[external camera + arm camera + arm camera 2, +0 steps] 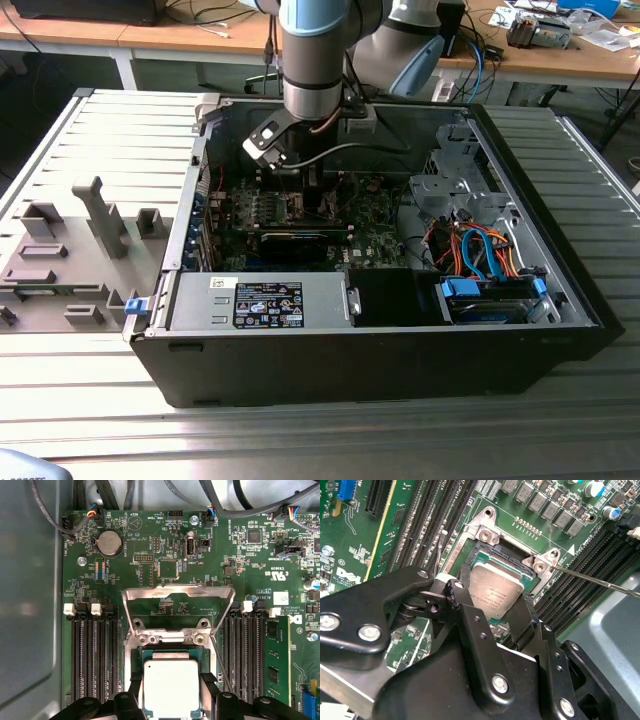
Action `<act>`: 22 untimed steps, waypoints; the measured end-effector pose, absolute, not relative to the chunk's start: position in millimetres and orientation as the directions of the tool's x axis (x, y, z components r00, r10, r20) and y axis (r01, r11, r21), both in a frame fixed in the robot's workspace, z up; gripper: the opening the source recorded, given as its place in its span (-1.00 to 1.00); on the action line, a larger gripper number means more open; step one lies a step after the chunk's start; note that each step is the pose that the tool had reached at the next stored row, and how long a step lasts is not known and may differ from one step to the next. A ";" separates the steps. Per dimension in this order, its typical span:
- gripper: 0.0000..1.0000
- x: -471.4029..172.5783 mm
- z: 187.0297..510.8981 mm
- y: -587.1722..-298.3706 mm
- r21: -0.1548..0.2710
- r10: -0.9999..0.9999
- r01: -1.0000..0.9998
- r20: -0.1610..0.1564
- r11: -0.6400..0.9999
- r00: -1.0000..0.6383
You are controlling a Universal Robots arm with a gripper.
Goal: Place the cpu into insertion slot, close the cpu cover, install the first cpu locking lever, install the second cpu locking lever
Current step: 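Place the cpu into insertion slot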
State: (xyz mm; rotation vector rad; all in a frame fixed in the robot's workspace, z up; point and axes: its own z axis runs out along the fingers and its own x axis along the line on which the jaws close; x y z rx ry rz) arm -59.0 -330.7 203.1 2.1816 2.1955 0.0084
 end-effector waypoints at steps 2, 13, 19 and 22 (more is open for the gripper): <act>0.08 -59.0 202.2 -330.7 0.037 1.000 0.999 -0.029 0.007 -0.006; 0.08 -59.3 198.7 -330.8 0.037 1.000 0.999 -0.029 0.007 -0.006; 0.11 -59.2 198.4 -330.7 0.037 1.000 0.999 -0.029 0.007 -0.006; 0.23 -59.3 199.1 -330.8 0.036 1.000 0.999 -0.029 0.007 -0.006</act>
